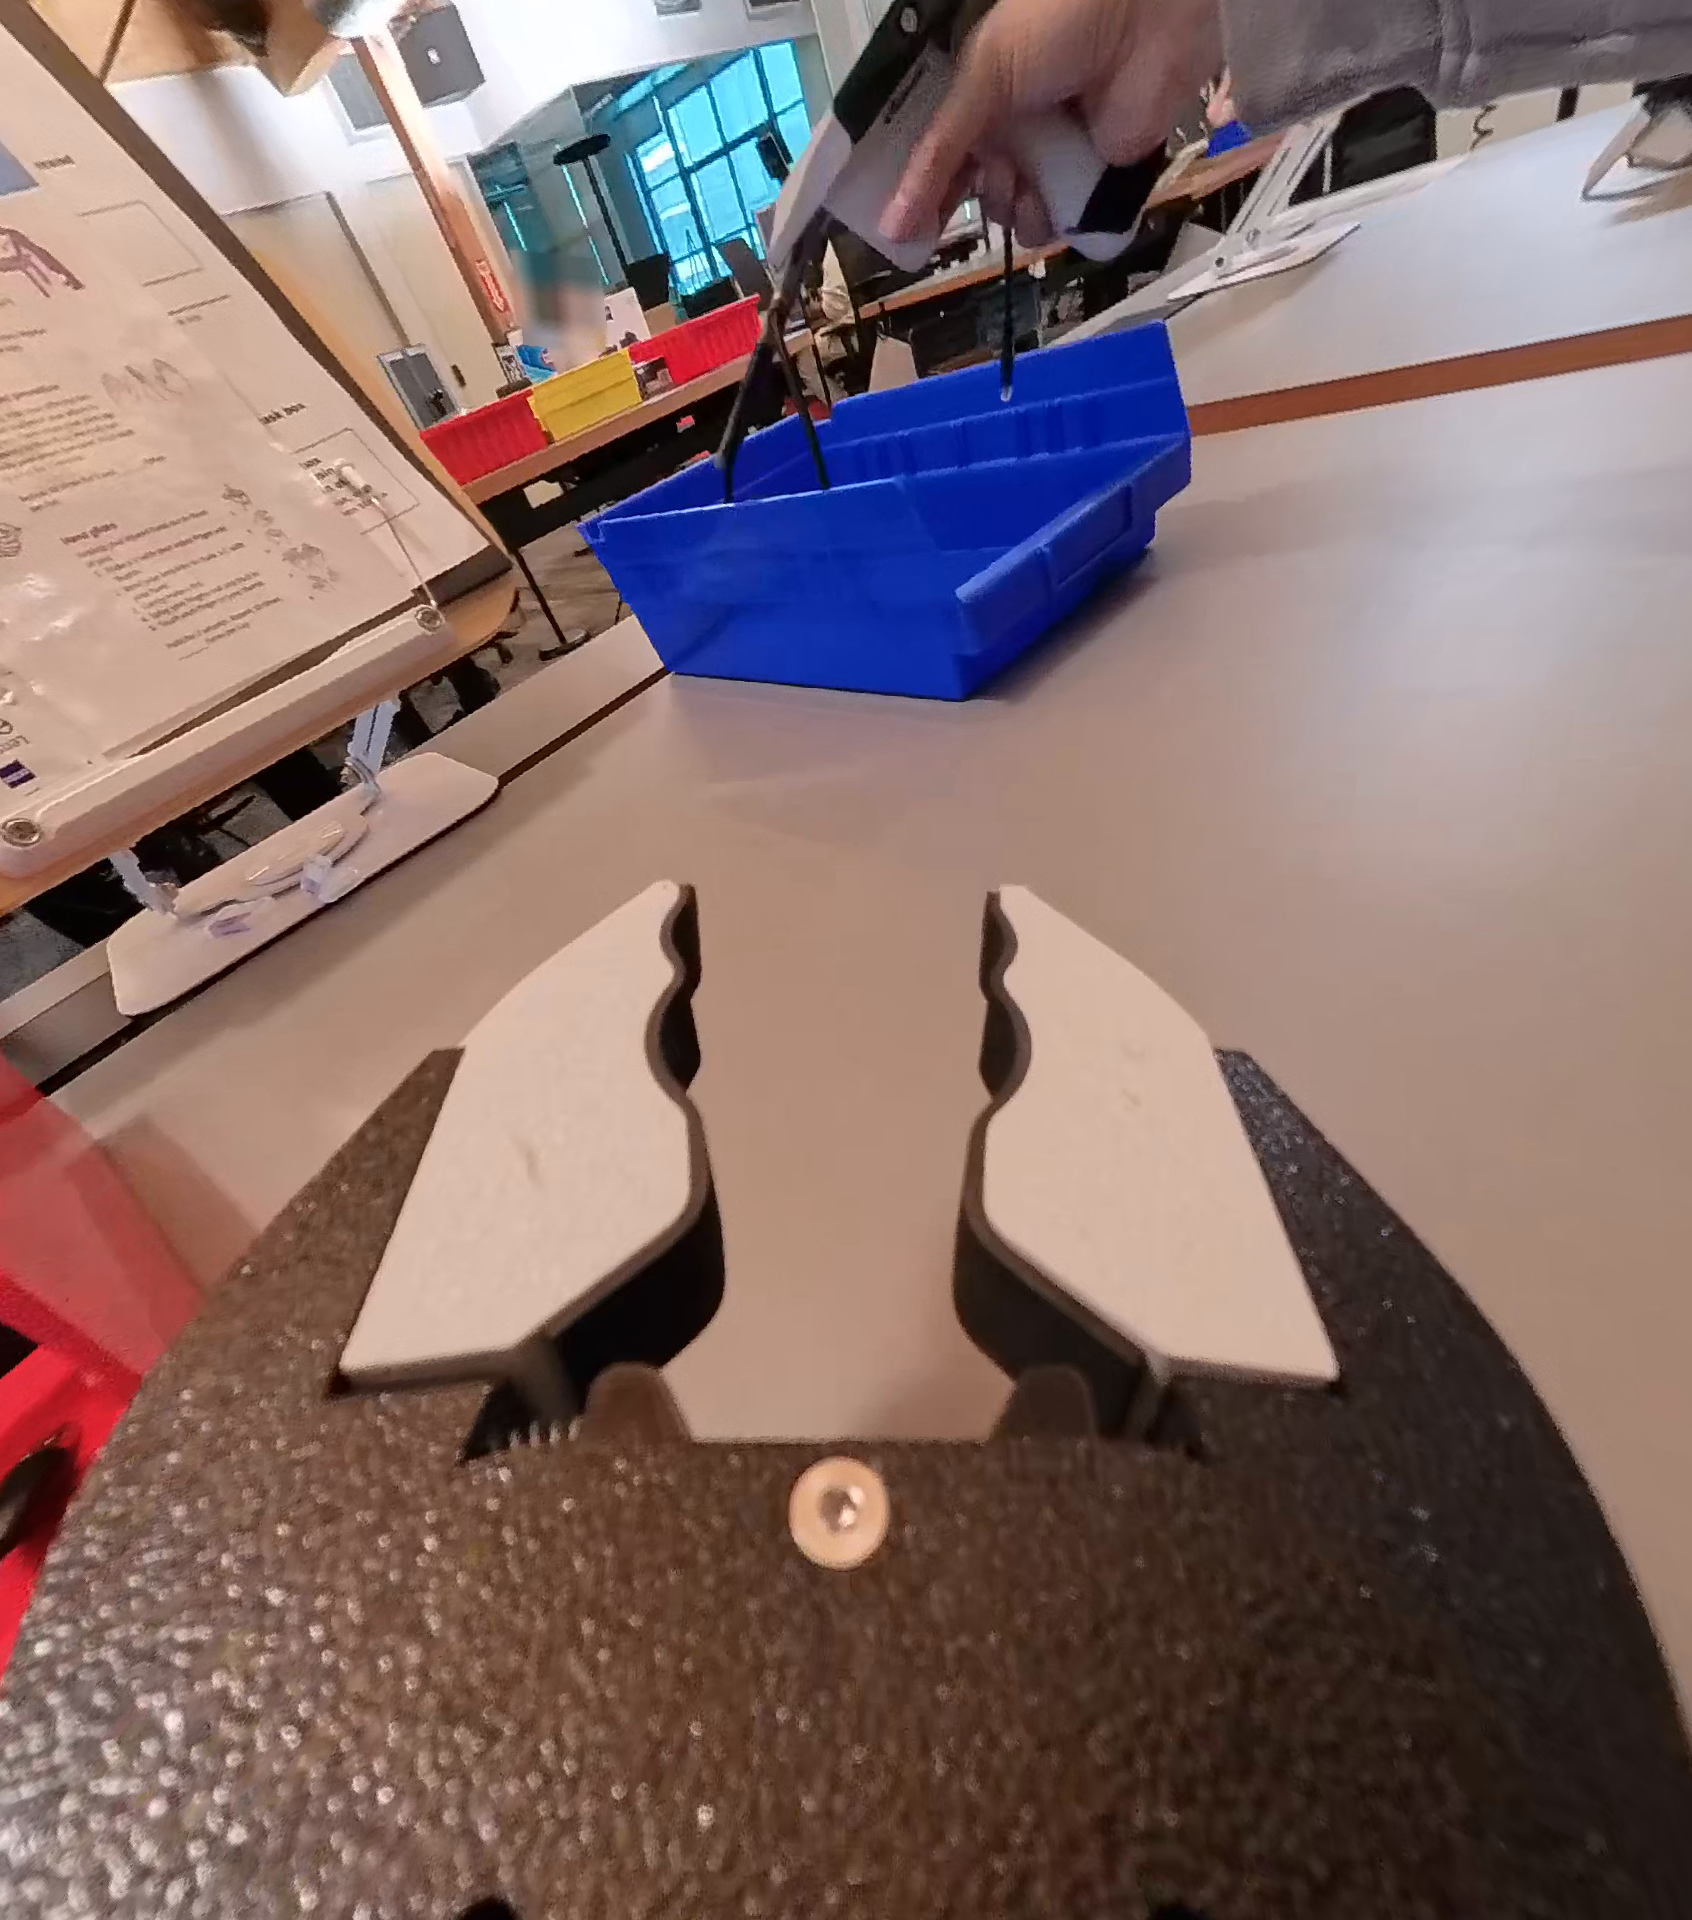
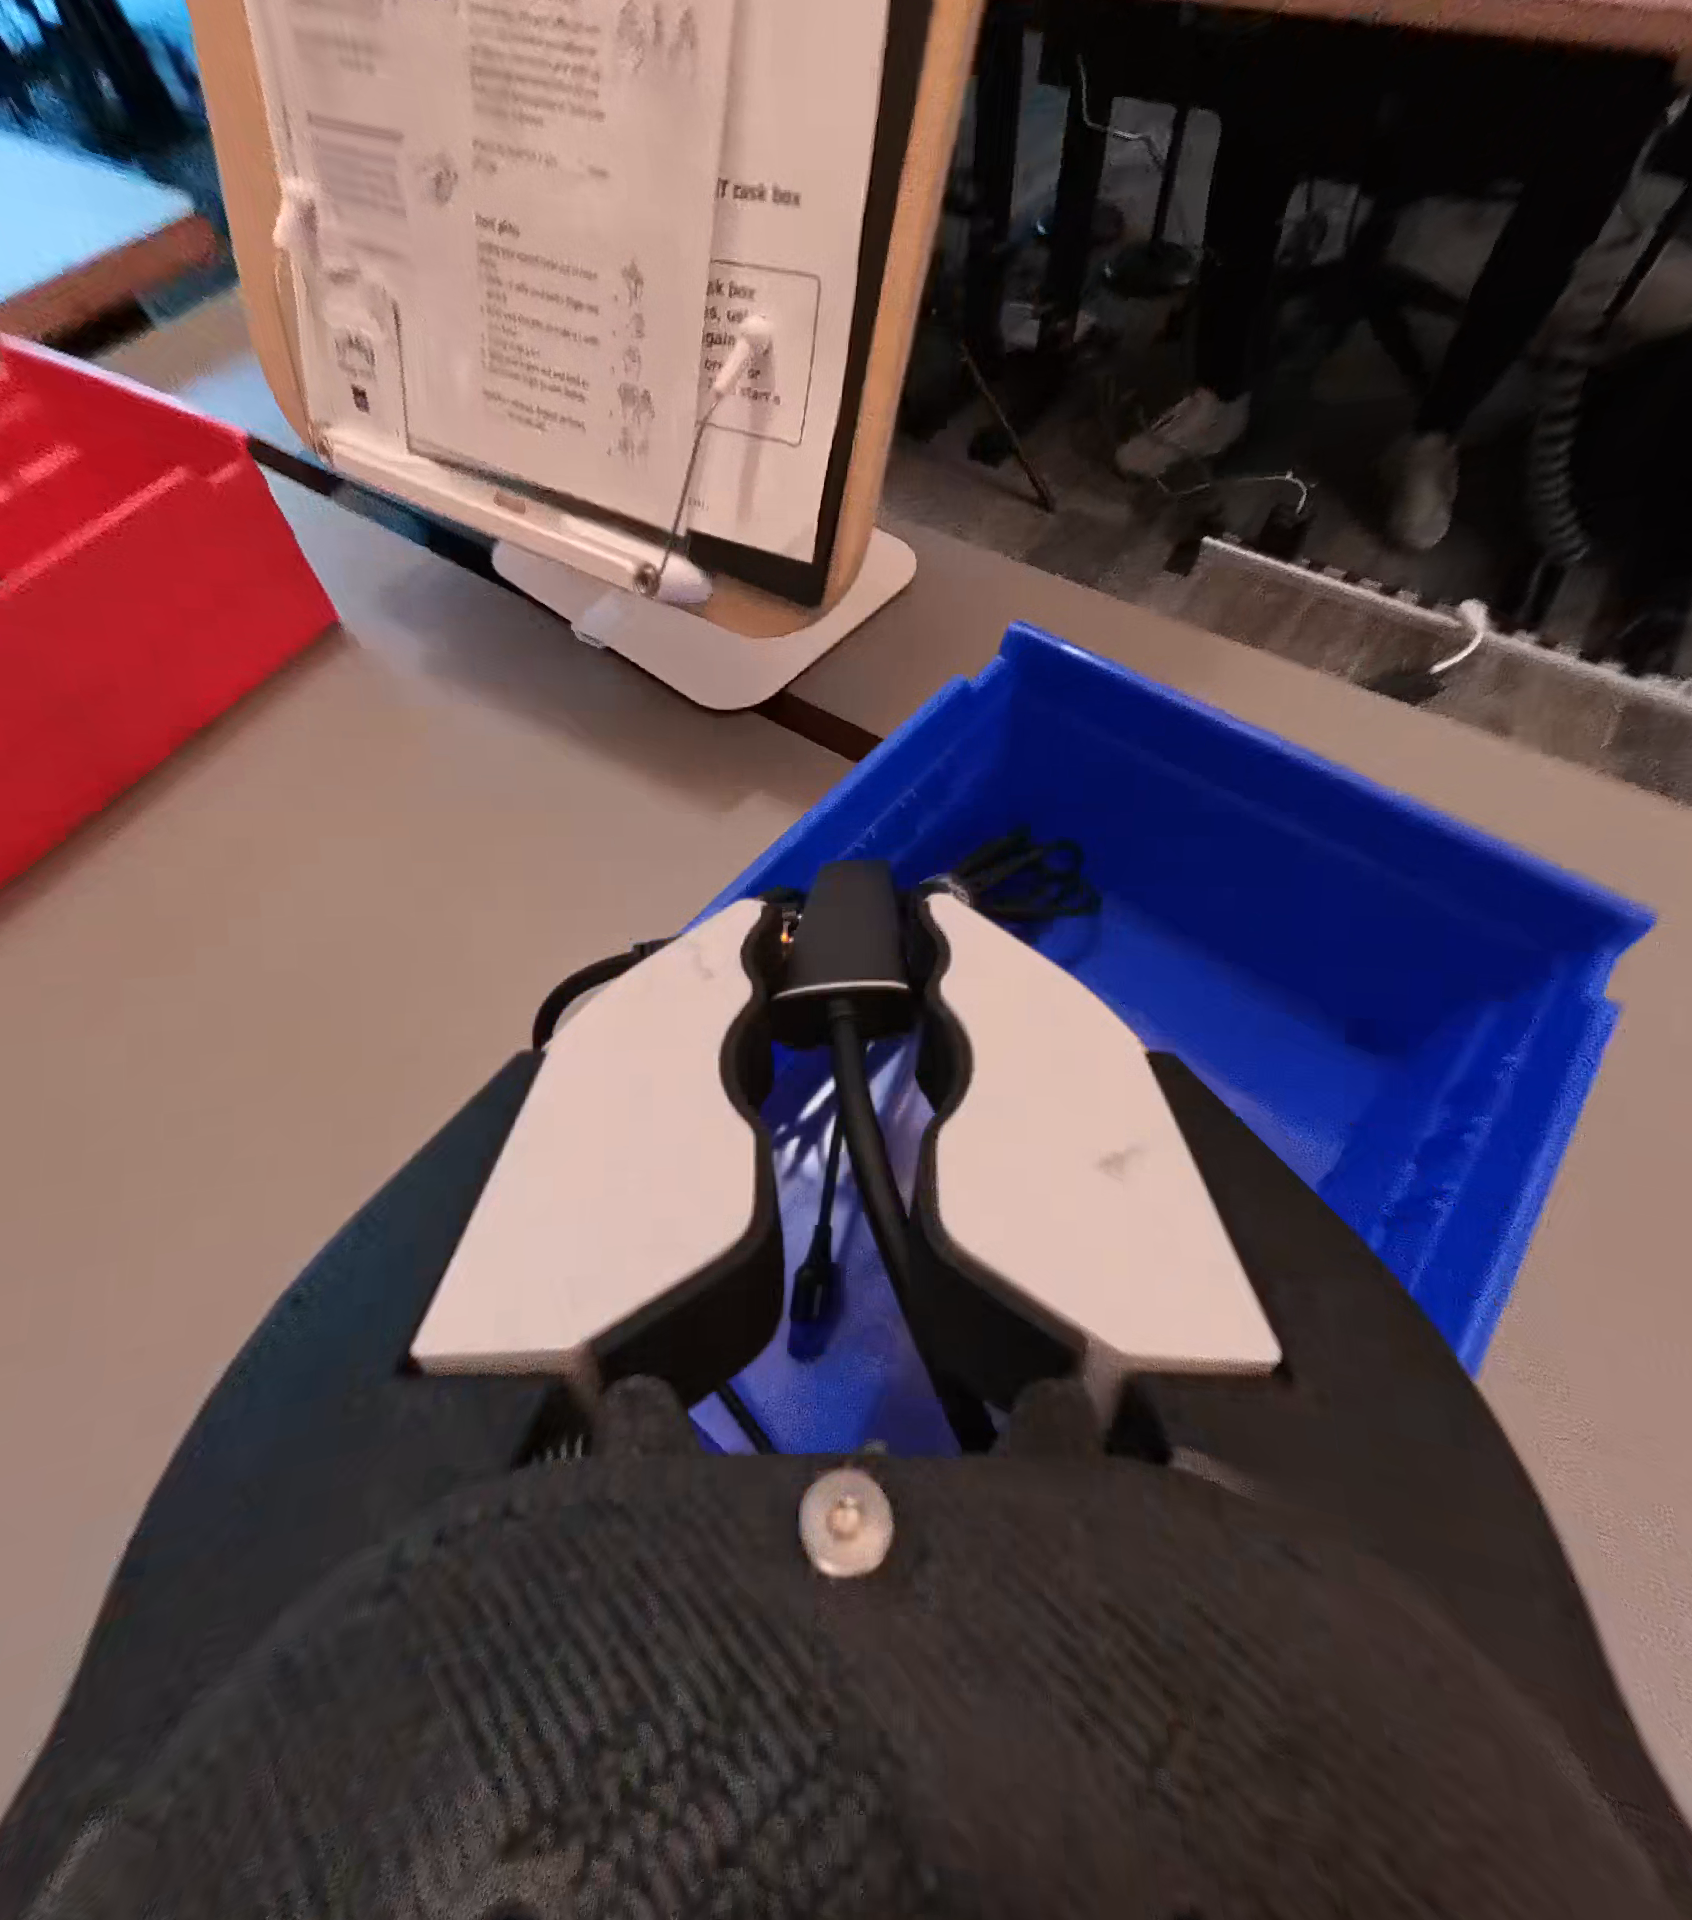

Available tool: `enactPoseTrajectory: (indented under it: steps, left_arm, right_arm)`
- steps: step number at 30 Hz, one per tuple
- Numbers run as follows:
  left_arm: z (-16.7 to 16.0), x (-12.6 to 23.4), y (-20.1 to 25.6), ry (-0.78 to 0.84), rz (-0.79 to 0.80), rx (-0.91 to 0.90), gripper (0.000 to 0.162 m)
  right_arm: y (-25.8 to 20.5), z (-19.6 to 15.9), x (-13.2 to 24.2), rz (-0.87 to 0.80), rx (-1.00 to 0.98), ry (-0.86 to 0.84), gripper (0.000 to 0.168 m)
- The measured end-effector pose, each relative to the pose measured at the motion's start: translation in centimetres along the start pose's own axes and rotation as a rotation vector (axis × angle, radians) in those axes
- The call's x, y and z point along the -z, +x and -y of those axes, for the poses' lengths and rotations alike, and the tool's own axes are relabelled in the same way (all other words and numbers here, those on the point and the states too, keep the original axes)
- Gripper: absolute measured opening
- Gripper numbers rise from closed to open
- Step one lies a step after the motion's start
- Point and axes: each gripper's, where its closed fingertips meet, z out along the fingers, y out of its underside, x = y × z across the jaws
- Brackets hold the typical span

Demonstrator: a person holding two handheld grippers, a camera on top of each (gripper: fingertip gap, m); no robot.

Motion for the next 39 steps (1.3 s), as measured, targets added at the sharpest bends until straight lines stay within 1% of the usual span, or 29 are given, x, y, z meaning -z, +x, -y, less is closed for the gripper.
enactPoseTrajectory:
  steps: [2, 5, 6, 8, 11, 14, 15, 16, 17, 18, 19, 21, 23, 24, 25, 26, 27, 28, 30, 32, 35, 36, 37, 38, 39]
  left_arm:
    - [-0.2, -0.2, 0.3, -0.015, -0.012, -0.014, 0.052]
    - [-0.4, -0.3, 0.5, -0.030, -0.021, -0.028, 0.051]
    - [-0.4, -0.4, 0.5, -0.032, -0.024, -0.032, 0.051]
    - [-0.4, -0.3, 0.6, -0.032, -0.023, -0.038, 0.051]
    - [-0.4, -0.3, 0.6, -0.028, -0.022, -0.037, 0.051]
    - [-0.3, -0.2, 0.5, -0.020, -0.023, -0.030, 0.050]
    - [-0.2, -0.2, 0.5, -0.019, -0.024, -0.029, 0.050]
    - [-0.2, -0.2, 0.5, -0.018, -0.026, -0.029, 0.050]
    - [-0.2, -0.2, 0.6, -0.017, -0.026, -0.031, 0.050]
    - [-0.2, -0.2, 0.6, -0.016, -0.024, -0.035, 0.049]
    - [-0.2, -0.2, 0.6, -0.015, -0.025, -0.038, 0.049]
    - [-0.3, -0.2, 0.7, -0.019, -0.030, -0.045, 0.049]
    - [-0.3, -0.3, 0.8, -0.022, -0.031, -0.051, 0.049]
    - [-0.3, -0.3, 0.9, -0.022, -0.033, -0.055, 0.049]
    - [-0.3, -0.3, 0.9, -0.022, -0.031, -0.058, 0.049]
    - [-0.3, -0.3, 0.9, -0.021, -0.030, -0.061, 0.049]
    - [-0.3, -0.2, 0.9, -0.019, -0.031, -0.063, 0.049]
    - [-0.2, -0.2, 0.9, -0.018, -0.030, -0.063, 0.048]
    - [-0.3, -0.2, 0.9, -0.019, -0.032, -0.060, 0.048]
    - [-0.3, -0.3, 1.0, -0.024, -0.034, -0.063, 0.048]
    - [-0.4, -0.3, 1.1, -0.027, -0.034, -0.076, 0.048]
    - [-0.4, -0.3, 1.1, -0.027, -0.033, -0.079, 0.048]
    - [-0.4, -0.3, 1.1, -0.025, -0.032, -0.080, 0.048]
    - [-0.3, -0.2, 1.0, -0.019, -0.030, -0.076, 0.048]
    - [-0.2, -0.1, 0.9, -0.009, -0.026, -0.064, 0.048]
  right_arm:
    - [0.0, -0.1, 0.2, 0.013, -0.019, 0.033, 0.024]
    - [-0.3, 0.0, 0.2, 0.059, -0.130, 0.037, 0.024]
    - [-0.2, 0.1, 0.2, 0.054, -0.127, 0.034, 0.024]
    - [0.1, -0.5, 0.0, 0.033, -0.083, -0.010, 0.024]
    - [1.7, -3.2, -0.6, -0.044, -0.088, -0.135, 0.025]
    - [2.7, -3.0, -0.6, -0.103, -0.135, -0.116, 0.030]
    - [2.3, -2.7, -0.6, -0.084, -0.129, -0.106, 0.031]
    - [0.9, -3.0, -0.6, 0.006, -0.119, -0.129, 0.031]
    - [-0.7, -4.0, -0.6, 0.106, -0.136, -0.197, 0.031]
    - [-1.8, -5.2, -0.5, 0.178, -0.154, -0.280, 0.038]
    - [-2.0, -6.2, -0.5, 0.182, -0.140, -0.335, 0.041]
    - [-1.2, -6.9, -0.4, 0.096, -0.053, -0.353, 0.052]
    - [-1.9, -7.2, 0.3, 0.123, -0.014, -0.367, 0.063]
    - [-2.2, -7.4, 0.8, 0.133, 0.002, -0.393, 0.063]
    - [-1.7, -7.4, 1.3, 0.093, 0.042, -0.401, 0.061]
    - [-0.9, -6.9, 1.9, 0.024, 0.089, -0.378, 0.061]
    - [-0.5, -6.0, 2.5, -0.023, 0.121, -0.331, 0.057]
    - [-0.6, -5.1, 3.2, -0.036, 0.139, -0.277, 0.046]
    - [-1.1, -3.5, 4.5, -0.032, 0.166, -0.181, 0.018]
    - [-1.1, -3.6, 5.3, -0.046, 0.201, -0.179, 0.015]
    - [0.1, -4.9, 5.5, -0.147, 0.250, -0.226, 0.011]
    - [-0.1, -5.2, 5.4, -0.157, 0.255, -0.227, 0.013]
    - [-0.3, -5.0, 5.6, -0.191, 0.254, -0.201, 0.021]
    - [-0.9, -4.3, 5.8, -0.230, 0.246, -0.134, 0.030]
    - [-2.2, -3.8, 6.0, -0.230, 0.233, -0.054, 0.032]
